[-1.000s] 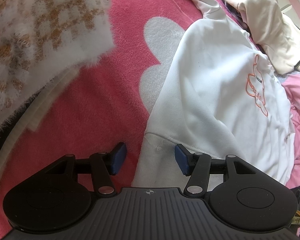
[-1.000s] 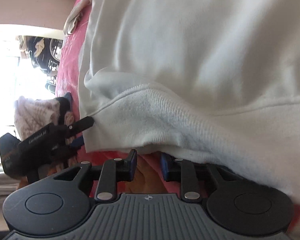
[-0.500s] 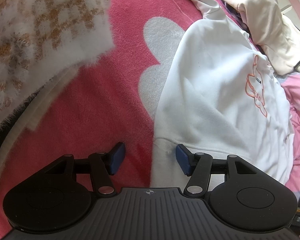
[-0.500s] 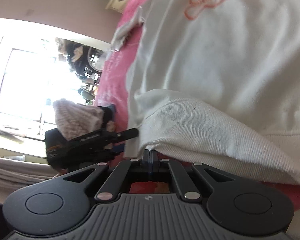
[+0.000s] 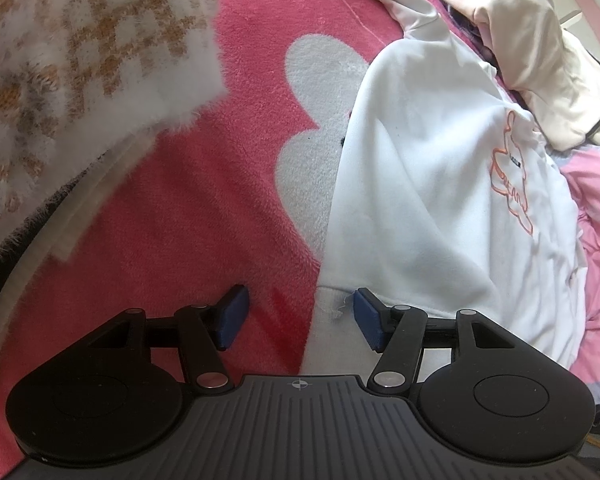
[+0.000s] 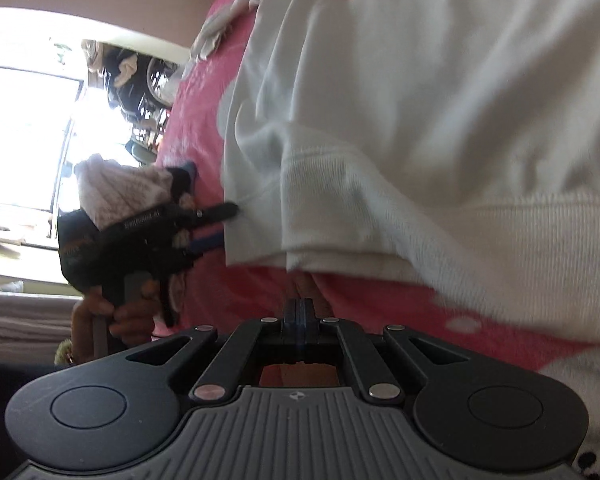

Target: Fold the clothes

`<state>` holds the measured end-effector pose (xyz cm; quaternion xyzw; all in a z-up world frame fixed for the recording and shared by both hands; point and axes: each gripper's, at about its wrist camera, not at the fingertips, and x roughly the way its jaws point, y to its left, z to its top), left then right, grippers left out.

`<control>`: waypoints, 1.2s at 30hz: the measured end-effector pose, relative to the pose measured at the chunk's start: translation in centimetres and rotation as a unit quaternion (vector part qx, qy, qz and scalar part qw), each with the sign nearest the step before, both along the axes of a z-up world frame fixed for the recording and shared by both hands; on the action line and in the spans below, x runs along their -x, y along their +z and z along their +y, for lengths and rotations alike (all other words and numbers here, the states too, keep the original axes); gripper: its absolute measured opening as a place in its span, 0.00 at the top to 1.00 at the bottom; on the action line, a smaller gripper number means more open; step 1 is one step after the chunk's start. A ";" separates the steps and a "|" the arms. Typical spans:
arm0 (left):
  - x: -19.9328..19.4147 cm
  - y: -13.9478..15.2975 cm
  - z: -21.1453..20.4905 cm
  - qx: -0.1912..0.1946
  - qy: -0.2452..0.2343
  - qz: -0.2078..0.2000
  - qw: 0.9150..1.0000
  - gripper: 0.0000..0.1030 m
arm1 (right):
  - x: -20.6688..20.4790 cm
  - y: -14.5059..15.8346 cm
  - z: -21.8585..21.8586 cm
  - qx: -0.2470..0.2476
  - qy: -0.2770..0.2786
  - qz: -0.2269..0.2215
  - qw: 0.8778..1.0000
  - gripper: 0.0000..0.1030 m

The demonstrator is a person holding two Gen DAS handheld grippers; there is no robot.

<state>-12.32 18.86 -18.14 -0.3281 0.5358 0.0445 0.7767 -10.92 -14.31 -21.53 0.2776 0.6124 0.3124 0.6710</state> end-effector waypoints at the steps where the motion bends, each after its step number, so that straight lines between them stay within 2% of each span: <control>1: 0.1 0.0 -0.1 0.000 0.001 0.000 1.000 0.43 | 0.2 0.0 -0.1 -0.001 0.001 0.000 1.000 0.99; 7: -0.2 0.0 -0.2 0.001 0.001 -0.001 1.000 0.43 | 0.9 1.1 -0.9 -0.003 0.012 -0.009 1.000 0.99; 13: -0.2 -0.1 0.0 0.001 0.000 -0.001 1.000 0.43 | 2.8 1.6 -2.2 0.016 0.037 0.015 0.999 0.99; 17: -0.2 -0.1 -0.1 0.001 0.001 -0.004 1.000 0.43 | 4.2 1.5 -2.5 0.042 0.077 0.037 0.995 0.99; 20: -0.1 -0.1 -0.3 -0.006 -0.002 -0.009 1.000 0.44 | 4.1 2.0 -1.9 0.078 0.103 0.032 0.991 0.96; 25: 0.2 0.3 -1.6 -0.062 -0.012 -0.015 0.998 0.60 | 2.2 3.5 -1.6 0.109 0.085 -0.035 0.990 0.94; 28: 0.5 0.6 -2.6 -0.094 -0.015 -0.024 0.995 0.80 | 1.1 3.9 -1.3 0.127 0.081 -0.055 0.987 0.94; 29: 0.7 0.7 -2.7 -0.097 -0.011 -0.028 0.995 0.92 | 0.9 4.0 -1.2 0.133 0.082 -0.062 0.986 0.94; 30: 0.8 0.7 -2.7 -0.094 -0.005 -0.031 0.995 0.98 | 0.7 4.2 -1.2 0.138 0.083 -0.068 0.985 0.94; 33: 1.3 1.3 -2.2 -0.092 0.011 -0.037 0.995 1.00 | 0.5 4.8 -1.6 0.153 0.087 -0.088 0.980 0.91; 36: 1.4 1.5 -1.8 -0.130 0.013 -0.029 0.991 1.00 | 0.4 4.9 -2.3 0.169 0.092 -0.103 0.976 0.84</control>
